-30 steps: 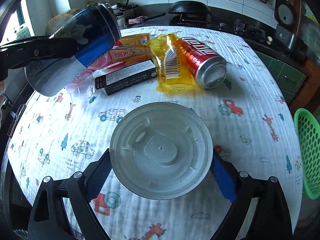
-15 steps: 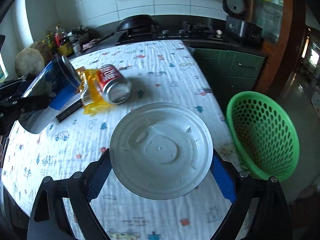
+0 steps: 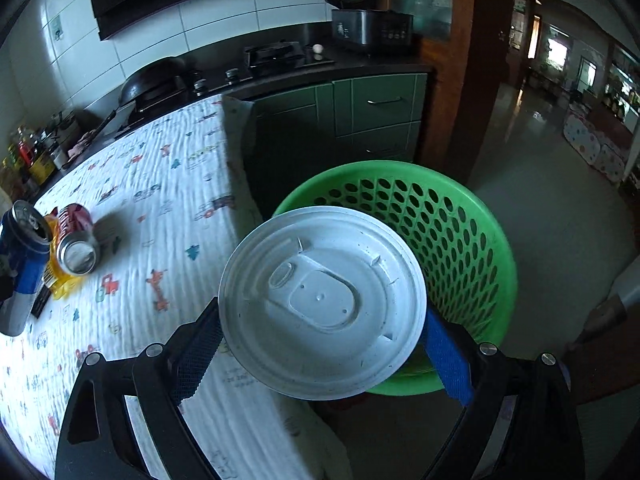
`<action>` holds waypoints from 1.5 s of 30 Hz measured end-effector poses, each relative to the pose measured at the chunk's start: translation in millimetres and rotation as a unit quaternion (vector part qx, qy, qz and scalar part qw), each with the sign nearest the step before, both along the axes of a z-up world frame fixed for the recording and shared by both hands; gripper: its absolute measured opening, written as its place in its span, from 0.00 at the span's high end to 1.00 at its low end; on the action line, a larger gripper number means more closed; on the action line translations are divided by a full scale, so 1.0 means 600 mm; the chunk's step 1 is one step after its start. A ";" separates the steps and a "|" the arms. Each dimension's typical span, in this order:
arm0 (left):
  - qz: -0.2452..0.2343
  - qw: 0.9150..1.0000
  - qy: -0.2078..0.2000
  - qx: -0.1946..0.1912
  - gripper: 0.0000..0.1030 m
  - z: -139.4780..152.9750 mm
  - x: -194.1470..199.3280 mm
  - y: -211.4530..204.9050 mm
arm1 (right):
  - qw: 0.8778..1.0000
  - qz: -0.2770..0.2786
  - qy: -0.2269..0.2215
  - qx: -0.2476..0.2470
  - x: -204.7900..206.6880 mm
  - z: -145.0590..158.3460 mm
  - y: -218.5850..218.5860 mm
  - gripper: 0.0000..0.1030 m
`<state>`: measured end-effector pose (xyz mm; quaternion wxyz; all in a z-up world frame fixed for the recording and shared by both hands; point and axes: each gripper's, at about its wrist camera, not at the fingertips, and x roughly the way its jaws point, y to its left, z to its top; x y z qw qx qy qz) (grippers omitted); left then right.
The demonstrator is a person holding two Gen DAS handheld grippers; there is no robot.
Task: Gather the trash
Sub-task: 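Drop the white lid into the green basket with the right gripper, then carry the milk can over the green basket and open the left gripper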
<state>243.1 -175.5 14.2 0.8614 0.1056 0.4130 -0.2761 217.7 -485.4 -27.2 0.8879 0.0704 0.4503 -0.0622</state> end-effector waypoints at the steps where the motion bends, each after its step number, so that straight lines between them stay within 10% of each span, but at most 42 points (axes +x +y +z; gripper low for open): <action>1: -0.001 1.000 0.001 0.001 0.35 0.000 0.002 -0.005 | 1.000 -0.006 0.002 0.000 0.004 -0.005 -0.010 0.13; 45: -0.099 0.993 0.068 0.002 0.33 -0.062 0.135 -0.448 | 0.999 -0.032 -0.030 -0.029 -0.095 -0.022 -0.103 0.09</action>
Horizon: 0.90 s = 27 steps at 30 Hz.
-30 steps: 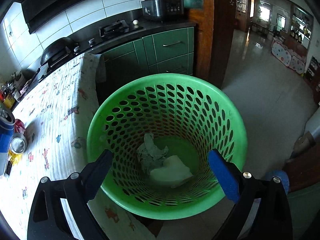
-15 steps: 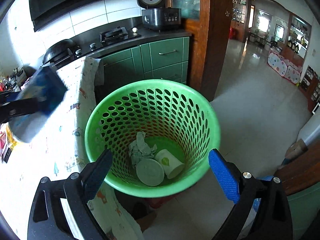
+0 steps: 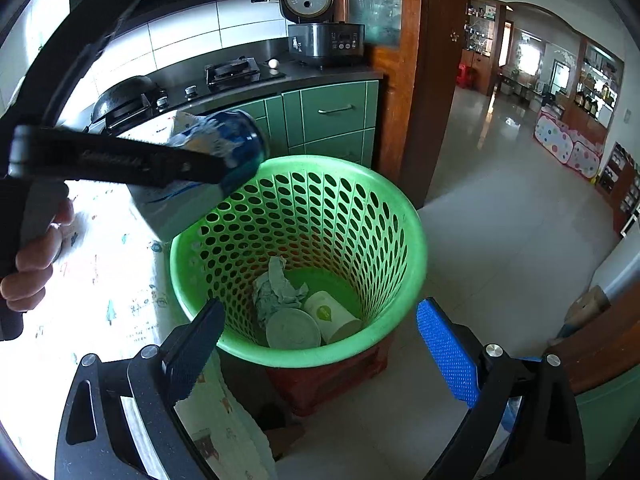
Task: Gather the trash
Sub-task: 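Carry the milk can over the green basket and open the left gripper, then move both grippers back to the table toward the cola can and bottle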
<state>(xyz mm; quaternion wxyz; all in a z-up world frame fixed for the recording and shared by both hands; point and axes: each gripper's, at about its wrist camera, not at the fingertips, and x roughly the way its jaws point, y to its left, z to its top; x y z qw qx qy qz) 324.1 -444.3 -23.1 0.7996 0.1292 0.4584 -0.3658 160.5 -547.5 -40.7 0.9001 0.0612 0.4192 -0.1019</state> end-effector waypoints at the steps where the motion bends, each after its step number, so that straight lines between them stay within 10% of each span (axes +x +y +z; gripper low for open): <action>1: 0.001 1.000 0.004 -0.004 0.33 -0.001 0.002 -0.002 | 1.000 0.000 0.000 0.001 -0.001 -0.001 0.000 0.09; 13: 0.020 0.999 -0.014 -0.039 0.29 0.025 -0.028 0.060 | 1.000 0.011 0.004 0.006 -0.011 -0.005 0.031 0.09; 27: 0.097 0.992 -0.065 -0.046 0.29 0.083 -0.097 0.284 | 0.997 0.076 -0.021 0.001 -0.025 0.049 0.163 0.09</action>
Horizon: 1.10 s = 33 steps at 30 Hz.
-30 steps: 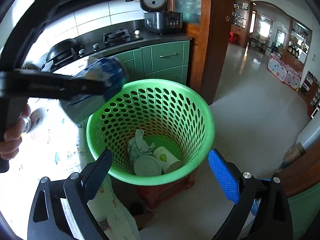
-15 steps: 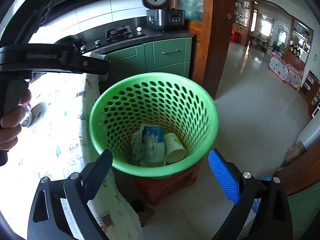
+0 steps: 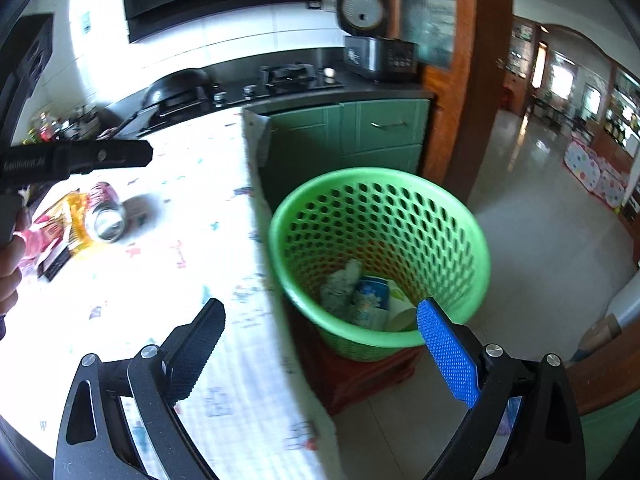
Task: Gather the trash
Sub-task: 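Move both grippers back to the table toward the cola can and bottle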
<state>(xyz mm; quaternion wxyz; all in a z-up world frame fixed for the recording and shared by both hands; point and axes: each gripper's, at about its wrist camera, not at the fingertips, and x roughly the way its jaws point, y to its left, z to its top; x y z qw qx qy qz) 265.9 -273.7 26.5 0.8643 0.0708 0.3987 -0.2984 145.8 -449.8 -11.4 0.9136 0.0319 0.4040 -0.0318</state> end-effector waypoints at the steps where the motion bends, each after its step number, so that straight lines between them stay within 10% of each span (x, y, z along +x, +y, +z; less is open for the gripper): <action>1: 0.009 1.000 -0.004 0.004 0.29 0.002 -0.003 0.016 | 1.000 0.006 -0.001 -0.001 0.004 0.003 0.010 0.09; 12: 0.116 0.993 -0.027 0.027 0.29 0.002 -0.021 0.204 | 0.997 0.078 -0.009 -0.004 0.045 0.025 0.134 0.09; 21: 0.231 0.972 0.029 0.014 0.28 -0.052 0.026 0.328 | 0.993 0.115 -0.010 0.003 0.085 0.021 0.194 0.09; 33: 0.256 0.960 0.099 -0.050 0.22 -0.131 0.082 0.358 | 0.990 0.138 -0.004 0.003 0.121 0.012 0.218 0.09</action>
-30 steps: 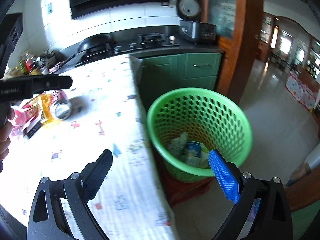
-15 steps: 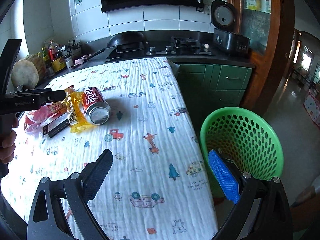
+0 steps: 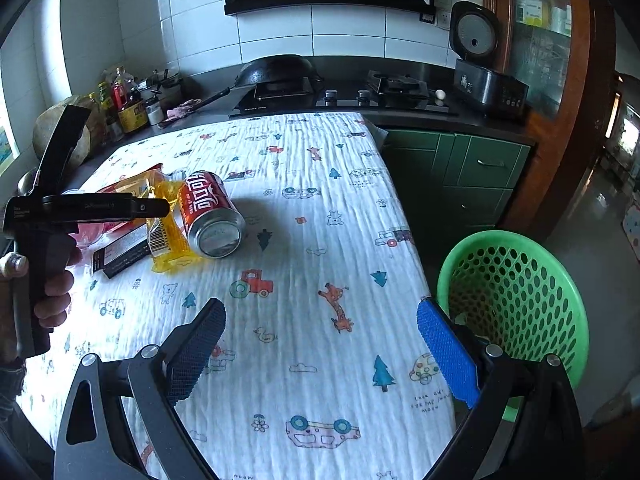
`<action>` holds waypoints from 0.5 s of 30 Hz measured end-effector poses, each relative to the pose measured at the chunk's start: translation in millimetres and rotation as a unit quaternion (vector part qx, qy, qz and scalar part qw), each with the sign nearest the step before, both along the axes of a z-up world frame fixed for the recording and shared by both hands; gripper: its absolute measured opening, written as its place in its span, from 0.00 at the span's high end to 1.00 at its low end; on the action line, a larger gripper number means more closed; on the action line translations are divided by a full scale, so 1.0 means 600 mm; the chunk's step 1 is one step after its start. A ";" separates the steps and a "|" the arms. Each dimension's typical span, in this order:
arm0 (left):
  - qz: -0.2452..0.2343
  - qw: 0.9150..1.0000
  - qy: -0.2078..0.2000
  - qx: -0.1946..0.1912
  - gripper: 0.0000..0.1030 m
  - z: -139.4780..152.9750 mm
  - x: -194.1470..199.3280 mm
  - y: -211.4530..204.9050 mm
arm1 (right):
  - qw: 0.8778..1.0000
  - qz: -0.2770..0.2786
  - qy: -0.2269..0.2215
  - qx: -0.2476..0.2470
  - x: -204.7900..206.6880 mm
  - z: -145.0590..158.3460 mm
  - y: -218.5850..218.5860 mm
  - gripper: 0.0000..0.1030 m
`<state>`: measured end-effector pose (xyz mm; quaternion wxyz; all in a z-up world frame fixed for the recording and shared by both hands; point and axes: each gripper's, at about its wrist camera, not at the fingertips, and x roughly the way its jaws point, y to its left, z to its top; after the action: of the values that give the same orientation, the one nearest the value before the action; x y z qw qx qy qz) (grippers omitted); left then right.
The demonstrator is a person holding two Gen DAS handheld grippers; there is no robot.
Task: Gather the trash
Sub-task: 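Move both grippers back to the table toward the cola can and bottle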
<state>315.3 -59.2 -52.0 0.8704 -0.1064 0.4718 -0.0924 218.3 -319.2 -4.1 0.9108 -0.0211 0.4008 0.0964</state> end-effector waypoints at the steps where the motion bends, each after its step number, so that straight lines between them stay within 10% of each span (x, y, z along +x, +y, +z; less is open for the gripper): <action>1: -0.002 1.000 0.002 -0.006 0.22 -0.004 0.004 0.000 | 1.000 0.002 0.001 -0.001 0.004 0.000 0.002 0.09; 15: -0.026 0.998 -0.010 -0.050 0.46 -0.025 0.018 0.009 | 1.000 0.025 0.014 -0.012 0.059 -0.012 0.036 0.09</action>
<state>325.9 -53.8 -67.3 0.8660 -0.1361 0.4604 -0.1396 253.6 -297.4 -11.2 0.9022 -0.0409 0.4139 0.1141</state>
